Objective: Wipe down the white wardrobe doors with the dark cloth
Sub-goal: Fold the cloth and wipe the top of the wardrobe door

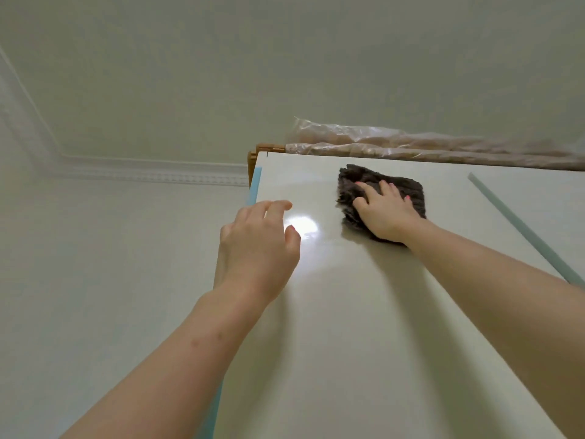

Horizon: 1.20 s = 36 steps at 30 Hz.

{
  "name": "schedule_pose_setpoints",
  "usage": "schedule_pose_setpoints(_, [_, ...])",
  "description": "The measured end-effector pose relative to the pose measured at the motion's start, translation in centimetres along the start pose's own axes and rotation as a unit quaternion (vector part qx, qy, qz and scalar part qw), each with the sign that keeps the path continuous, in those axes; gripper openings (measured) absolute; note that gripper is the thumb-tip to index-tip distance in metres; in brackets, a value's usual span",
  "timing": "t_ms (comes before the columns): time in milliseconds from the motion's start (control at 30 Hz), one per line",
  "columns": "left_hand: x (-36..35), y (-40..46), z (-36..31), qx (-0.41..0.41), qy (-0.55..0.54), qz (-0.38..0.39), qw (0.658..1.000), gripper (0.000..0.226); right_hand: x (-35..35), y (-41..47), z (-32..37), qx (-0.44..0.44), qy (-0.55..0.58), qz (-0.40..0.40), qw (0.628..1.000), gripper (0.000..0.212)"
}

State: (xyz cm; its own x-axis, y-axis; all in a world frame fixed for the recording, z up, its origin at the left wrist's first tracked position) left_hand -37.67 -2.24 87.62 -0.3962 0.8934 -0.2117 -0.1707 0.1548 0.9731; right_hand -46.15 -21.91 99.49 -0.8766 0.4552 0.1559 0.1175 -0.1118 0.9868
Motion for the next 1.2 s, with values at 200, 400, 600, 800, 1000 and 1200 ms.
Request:
schedule_pose_setpoints(200, [-1.4,-1.2,-1.6,0.033,-0.002,0.018,0.999,0.041,1.6,-1.6,-10.3,-0.074,-0.005,-0.001,0.997,0.056])
schedule_pose_setpoints(400, [-2.1,-1.4,-5.1,0.048,-0.017,0.007,0.999,0.038,2.6,-3.4,-16.7,-0.101,0.000,0.015,0.995,0.058])
schedule_pose_setpoints(600, [-2.8,-3.1,-7.6,0.054,-0.010,0.024,0.998,0.037,2.4,-7.8,-17.7,-0.062,0.054,-0.058,0.995,0.053])
schedule_pose_setpoints(800, [-3.0,-5.9,-7.9,0.090,0.012,0.054,0.994,0.039,1.4,-14.0,-18.1,-0.022,0.091,-0.034,0.995,0.069])
schedule_pose_setpoints(1000, [-2.0,-7.7,-7.8,0.077,0.038,0.096,0.992,0.042,1.1,-14.6,-17.9,-0.008,0.007,0.002,1.000,0.078])
schedule_pose_setpoints(1200, [0.9,-8.0,-6.4,0.069,0.057,0.076,0.993,0.042,0.9,-13.6,-16.5,-0.050,0.040,-0.021,0.998,0.075])
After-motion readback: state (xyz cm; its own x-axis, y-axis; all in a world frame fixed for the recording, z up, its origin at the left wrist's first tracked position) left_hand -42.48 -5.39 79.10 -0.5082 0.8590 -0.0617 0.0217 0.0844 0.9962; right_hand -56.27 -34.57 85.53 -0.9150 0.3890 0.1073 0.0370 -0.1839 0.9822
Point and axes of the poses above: each hand's wrist, its own y-axis towards the middle knuckle, its own x-axis out of the back of the hand, z = x × y, the point moved 10 cm from there along y, towards the middle knuckle, and after that the axes turned 3 degrees about z, right-handed, at the moved point
